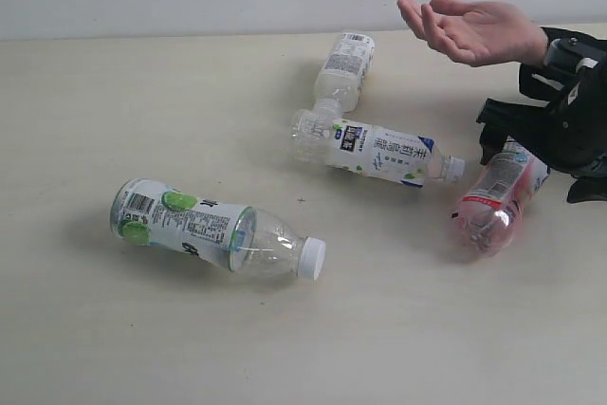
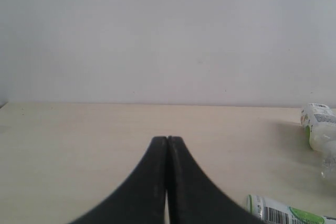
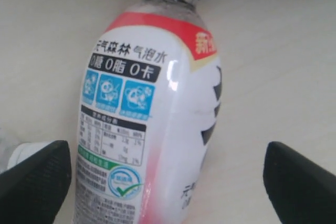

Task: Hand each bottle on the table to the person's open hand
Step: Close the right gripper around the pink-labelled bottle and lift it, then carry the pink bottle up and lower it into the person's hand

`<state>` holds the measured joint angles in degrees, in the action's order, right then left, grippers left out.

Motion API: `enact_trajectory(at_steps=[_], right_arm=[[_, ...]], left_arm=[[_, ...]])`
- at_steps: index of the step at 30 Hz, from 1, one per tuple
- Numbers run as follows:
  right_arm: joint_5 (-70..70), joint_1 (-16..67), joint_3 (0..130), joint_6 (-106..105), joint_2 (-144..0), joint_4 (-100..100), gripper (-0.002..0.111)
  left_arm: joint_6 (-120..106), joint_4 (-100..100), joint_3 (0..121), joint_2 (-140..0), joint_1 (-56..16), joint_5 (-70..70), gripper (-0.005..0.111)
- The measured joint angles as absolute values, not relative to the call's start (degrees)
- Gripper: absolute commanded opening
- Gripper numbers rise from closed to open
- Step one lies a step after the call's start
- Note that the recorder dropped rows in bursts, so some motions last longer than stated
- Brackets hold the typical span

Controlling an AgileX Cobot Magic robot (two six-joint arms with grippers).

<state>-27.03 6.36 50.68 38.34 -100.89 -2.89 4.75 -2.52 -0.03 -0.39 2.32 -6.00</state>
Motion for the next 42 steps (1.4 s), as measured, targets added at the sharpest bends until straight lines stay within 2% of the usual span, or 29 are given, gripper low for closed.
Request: enact_trajectory(at_steps=[19,21,23,26,30,35,42], right_arm=[[-24.6,6.4,49.6,39.0,-100.9,-4.4,0.091],[-24.4,6.4,49.6,39.0,-101.5,-4.4,0.081],[-24.4,6.4,49.6,38.9,-102.7,-4.4,0.062],[-24.4,6.4,49.6,38.9,-103.2,-4.4,0.026],[-24.4,6.4,49.6,39.0,-103.2,-4.4,0.0],[-25.5,6.4,49.6,39.0,-103.2,-4.4,0.0],[-38.2,6.4,54.0,30.4,-98.8,-6.0,0.0]], left_arm=[[4.8,-2.5,0.0,-0.4,2.3,-6.0,0.0],[4.8,-2.5,0.0,-0.4,2.3,-6.0,0.0],[4.8,-2.5,0.0,-0.4,2.3,-6.0,0.0],[4.8,-2.5,0.0,-0.4,2.3,-6.0,0.0],[4.8,-2.5,0.0,-0.4,2.3,-6.0,0.0],[4.8,-2.5,0.0,-0.4,2.3,-6.0,0.0],[4.8,-2.5,0.0,-0.4,2.3,-6.0,0.0]])
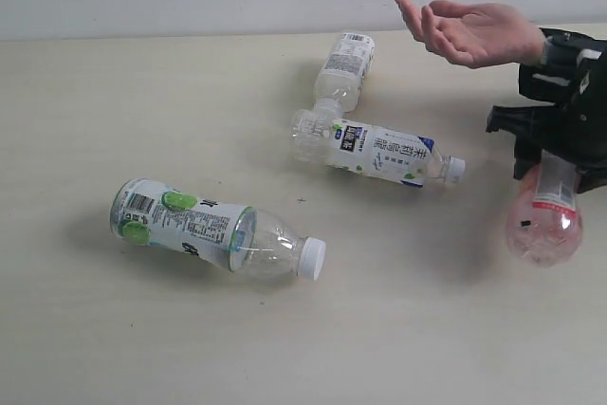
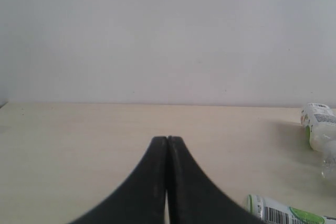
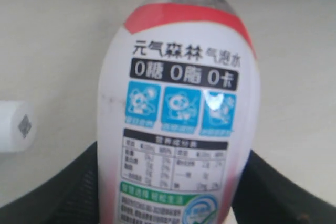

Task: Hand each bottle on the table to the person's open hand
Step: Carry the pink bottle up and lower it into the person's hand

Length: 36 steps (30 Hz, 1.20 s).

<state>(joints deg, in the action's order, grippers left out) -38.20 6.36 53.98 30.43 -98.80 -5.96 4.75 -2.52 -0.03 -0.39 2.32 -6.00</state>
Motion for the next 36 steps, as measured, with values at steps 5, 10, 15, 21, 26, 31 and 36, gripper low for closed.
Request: enact_trajectory(at_steps=[5,10,15,21,26,31,36], right_arm=[[-47.4,6.4,58.8,23.5,-93.8,-5.7,0.0],[-50.1,6.4,61.2,17.0,-89.4,-5.0,0.0],[-49.4,6.4,61.3,13.2,-86.6,-5.0,0.0],[-48.8,6.4,63.4,7.7,-86.0,-4.7,0.0],[-49.2,6.4,68.4,5.8,-86.0,-3.0,0.0],[-51.6,6.4,73.0,1.5,-87.7,1.6,0.0],[-54.2,6.4,75.2,-3.3,-90.8,6.9,0.0]], left_arm=[[4.8,-2.5,0.0,-0.4,2.3,-6.0,0.0],[4.8,-2.5,0.0,-0.4,2.3,-6.0,0.0],[4.8,-2.5,0.0,-0.4,2.3,-6.0,0.0],[4.8,-2.5,0.0,-0.4,2.3,-6.0,0.0],[4.8,-2.5,0.0,-0.4,2.3,-6.0,0.0],[4.8,-2.5,0.0,-0.4,2.3,-6.0,0.0],[4.8,-2.5,0.0,-0.4,2.3,-6.0,0.0]])
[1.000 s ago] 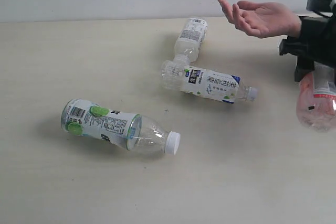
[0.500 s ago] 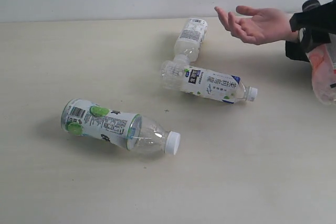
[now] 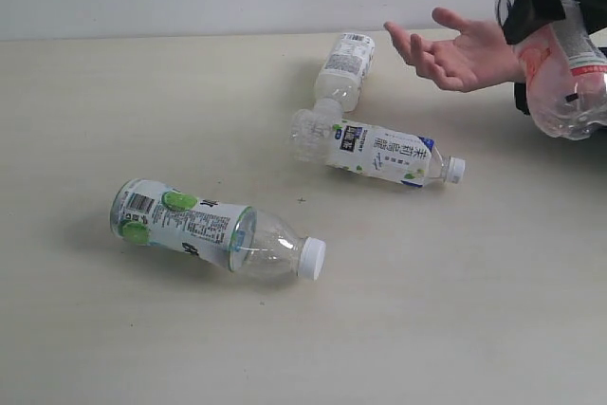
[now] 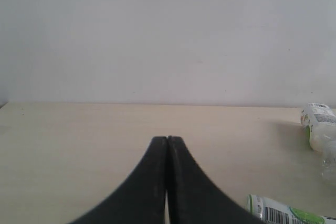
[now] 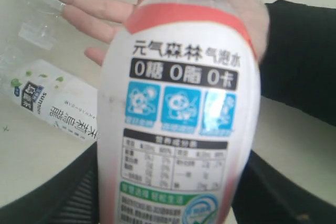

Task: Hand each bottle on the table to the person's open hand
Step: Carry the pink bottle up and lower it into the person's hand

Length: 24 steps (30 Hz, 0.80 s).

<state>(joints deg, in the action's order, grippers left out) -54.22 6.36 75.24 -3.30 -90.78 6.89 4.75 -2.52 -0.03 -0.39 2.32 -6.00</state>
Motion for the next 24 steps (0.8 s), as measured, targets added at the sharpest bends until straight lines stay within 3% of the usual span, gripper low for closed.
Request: enact_trajectory(at_steps=[11,24], right_arm=[[-60.4,6.4,86.8,-7.4,-98.0,6.8,0.0],[-66.3,6.4,106.6,-12.7,-117.5,7.4,0.0]], left_arm=[[4.8,-2.5,0.0,-0.4,2.3,-6.0,0.0],[4.8,-2.5,0.0,-0.4,2.3,-6.0,0.0]])
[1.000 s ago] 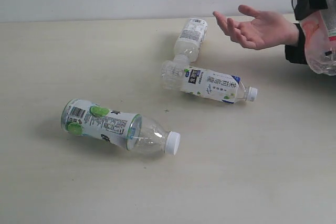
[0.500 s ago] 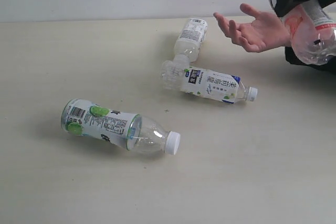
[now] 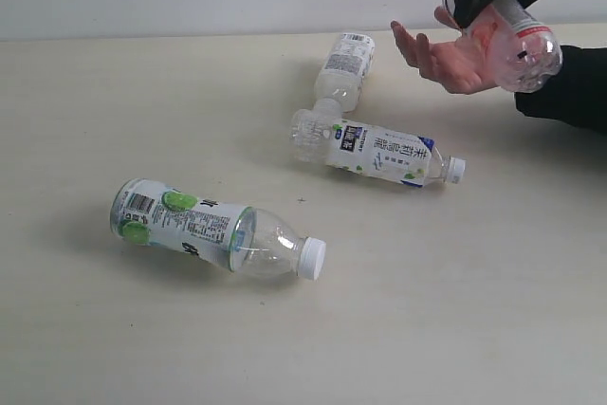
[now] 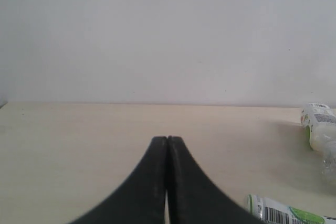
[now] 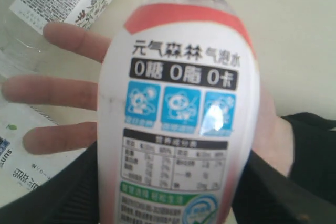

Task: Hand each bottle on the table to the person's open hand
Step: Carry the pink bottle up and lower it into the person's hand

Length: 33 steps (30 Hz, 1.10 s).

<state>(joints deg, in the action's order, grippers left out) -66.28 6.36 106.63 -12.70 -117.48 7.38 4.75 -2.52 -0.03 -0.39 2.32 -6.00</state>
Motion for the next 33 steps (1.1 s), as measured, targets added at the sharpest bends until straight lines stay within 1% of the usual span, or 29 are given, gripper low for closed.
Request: enact_trajectory(at_steps=[7,17,18,20,23,24,26,27,30,33], right_arm=[[-68.3,6.4,112.1,-13.1,-123.8,8.3,0.0],[-66.1,6.4,112.3,-13.5,-125.1,11.0,0.0],[-65.9,6.4,112.3,-13.5,-125.1,11.0,0.001],[-65.8,6.4,112.3,-13.5,-125.1,11.0,0.006],[-65.8,6.4,112.4,-13.6,-125.3,11.0,0.02],[-65.8,6.4,112.4,-13.6,-125.6,11.0,0.027],[-65.7,6.4,112.5,-13.6,-125.9,11.0,0.038],[-65.7,6.4,112.5,-13.6,-126.0,11.0,0.046],[-65.7,6.4,112.5,-13.8,-126.0,11.0,0.062],[-65.7,6.4,112.7,-13.8,-126.0,11.0,0.073]], left_arm=[[4.8,-2.5,0.0,-0.4,2.3,-6.0,0.0],[4.8,-2.5,0.0,-0.4,2.3,-6.0,0.0],[4.8,-2.5,0.0,-0.4,2.3,-6.0,0.0],[4.8,-2.5,0.0,-0.4,2.3,-6.0,0.0],[4.8,-2.5,0.0,-0.4,2.3,-6.0,0.0],[4.8,-2.5,0.0,-0.4,2.3,-6.0,0.0],[4.8,-2.5,0.0,-0.4,2.3,-6.0,0.0],[4.8,-2.5,0.0,-0.4,2.3,-6.0,0.0],[4.8,-2.5,0.0,-0.4,2.3,-6.0,0.0],[4.8,-2.5,0.0,-0.4,2.3,-6.0,0.0]])
